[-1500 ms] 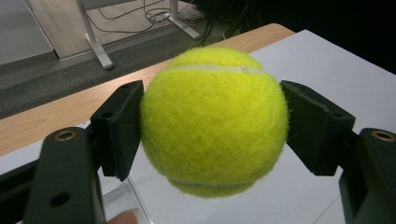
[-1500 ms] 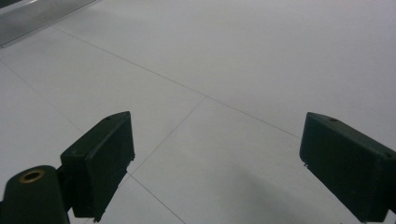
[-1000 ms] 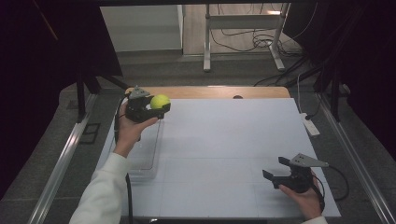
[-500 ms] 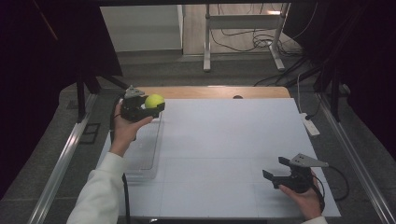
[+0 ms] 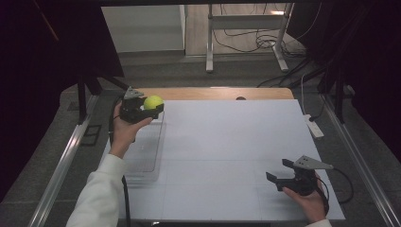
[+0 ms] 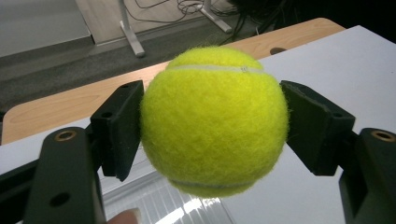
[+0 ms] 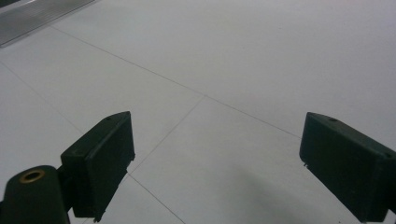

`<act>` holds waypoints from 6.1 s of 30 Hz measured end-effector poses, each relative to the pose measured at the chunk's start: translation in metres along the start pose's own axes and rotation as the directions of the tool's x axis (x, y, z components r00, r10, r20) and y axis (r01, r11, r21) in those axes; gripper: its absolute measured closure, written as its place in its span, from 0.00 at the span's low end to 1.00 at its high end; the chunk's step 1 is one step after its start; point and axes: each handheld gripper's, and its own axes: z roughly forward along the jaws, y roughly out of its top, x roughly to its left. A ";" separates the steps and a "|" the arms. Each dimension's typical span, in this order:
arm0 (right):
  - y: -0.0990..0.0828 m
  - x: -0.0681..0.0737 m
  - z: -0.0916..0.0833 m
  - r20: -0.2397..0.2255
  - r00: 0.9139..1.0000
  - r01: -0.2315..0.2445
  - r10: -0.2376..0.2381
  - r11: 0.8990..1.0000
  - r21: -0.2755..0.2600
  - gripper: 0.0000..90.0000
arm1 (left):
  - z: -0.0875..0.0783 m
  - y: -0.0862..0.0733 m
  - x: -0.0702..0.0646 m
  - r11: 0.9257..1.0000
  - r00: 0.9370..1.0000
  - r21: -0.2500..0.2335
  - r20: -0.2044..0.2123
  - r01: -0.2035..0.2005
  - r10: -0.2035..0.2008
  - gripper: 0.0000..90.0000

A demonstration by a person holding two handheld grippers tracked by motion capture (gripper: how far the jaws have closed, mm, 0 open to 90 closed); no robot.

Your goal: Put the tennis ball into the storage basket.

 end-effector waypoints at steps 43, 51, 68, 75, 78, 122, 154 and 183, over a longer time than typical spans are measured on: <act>0.000 0.000 0.002 0.002 1.000 -0.001 0.001 1.000 0.005 0.12 | 0.001 -0.014 0.046 0.996 0.990 0.042 -0.121 0.084 -0.078 0.30; 0.000 0.000 0.002 0.003 1.000 -0.001 0.001 1.000 0.005 0.12 | 0.001 -0.021 0.054 0.994 0.985 0.062 -0.147 0.095 -0.085 0.30; 0.000 0.000 0.002 0.006 1.000 0.001 -0.001 1.000 0.009 0.12 | 0.010 -0.036 0.064 0.987 0.980 0.119 -0.178 0.108 -0.086 0.30; -0.001 0.000 0.002 0.006 1.000 0.002 -0.002 1.000 0.009 0.12 | 0.016 -0.041 0.065 0.983 0.979 0.146 -0.184 0.111 -0.083 0.30; -0.001 -0.001 0.002 0.006 1.000 0.001 -0.001 1.000 0.009 0.12 | 0.019 -0.043 0.065 0.981 0.979 0.159 -0.187 0.108 -0.078 0.30; -0.001 -0.001 0.003 0.006 1.000 0.001 -0.001 1.000 0.012 0.12 | 0.042 -0.060 0.065 0.950 0.975 0.294 -0.217 0.108 -0.044 0.30; -0.001 -0.001 0.003 0.007 1.000 0.002 -0.002 1.000 0.014 0.12 | 0.055 -0.069 0.064 0.915 0.975 0.390 -0.220 0.103 -0.016 0.29; -0.001 -0.002 0.004 0.005 1.000 0.001 -0.001 1.000 0.017 0.12 | 0.049 -0.064 0.060 0.941 0.985 0.320 -0.160 0.109 -0.059 0.11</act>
